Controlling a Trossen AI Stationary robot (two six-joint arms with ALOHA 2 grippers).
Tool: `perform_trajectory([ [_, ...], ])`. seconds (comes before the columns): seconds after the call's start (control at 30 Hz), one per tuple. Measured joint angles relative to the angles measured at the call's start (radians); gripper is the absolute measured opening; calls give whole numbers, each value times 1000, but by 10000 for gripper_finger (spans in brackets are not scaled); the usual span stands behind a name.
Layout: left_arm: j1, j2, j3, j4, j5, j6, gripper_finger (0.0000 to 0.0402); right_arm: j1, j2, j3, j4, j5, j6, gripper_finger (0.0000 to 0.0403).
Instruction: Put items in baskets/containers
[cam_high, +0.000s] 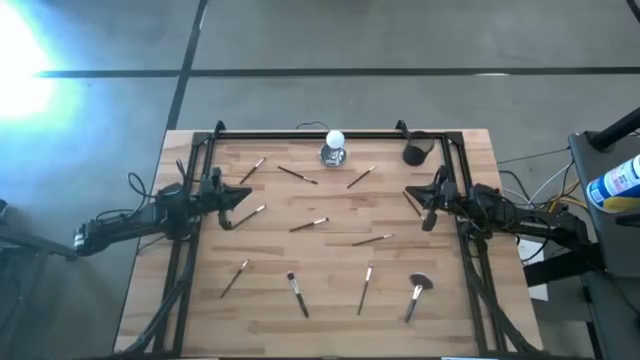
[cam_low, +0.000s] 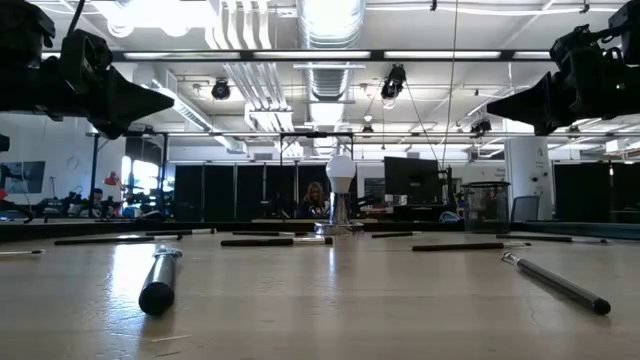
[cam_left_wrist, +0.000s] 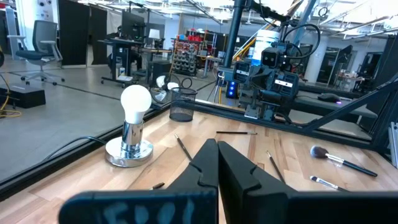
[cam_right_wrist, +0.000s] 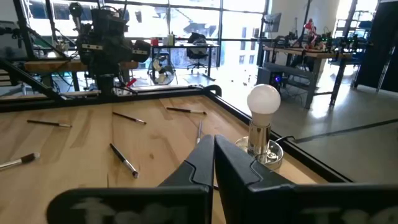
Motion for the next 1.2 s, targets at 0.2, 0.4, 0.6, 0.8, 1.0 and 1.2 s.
perform_trajectory([
  [0.2, 0, 0, 0, 0, 0, 0, 0, 0, 0, 0, 0, 0, 0, 8],
  [0.4, 0, 0, 0, 0, 0, 0, 0, 0, 0, 0, 0, 0, 0, 9],
  [0.6, 0, 0, 0, 0, 0, 0, 0, 0, 0, 0, 0, 0, 0, 8],
  [0.8, 0, 0, 0, 0, 0, 0, 0, 0, 0, 0, 0, 0, 0, 9],
  [1.0, 0, 0, 0, 0, -1, 72, 0, 0, 0, 0, 0, 0, 0, 9],
  [1.2, 0, 0, 0, 0, -2, 71, 0, 0, 0, 0, 1, 0, 0, 8],
])
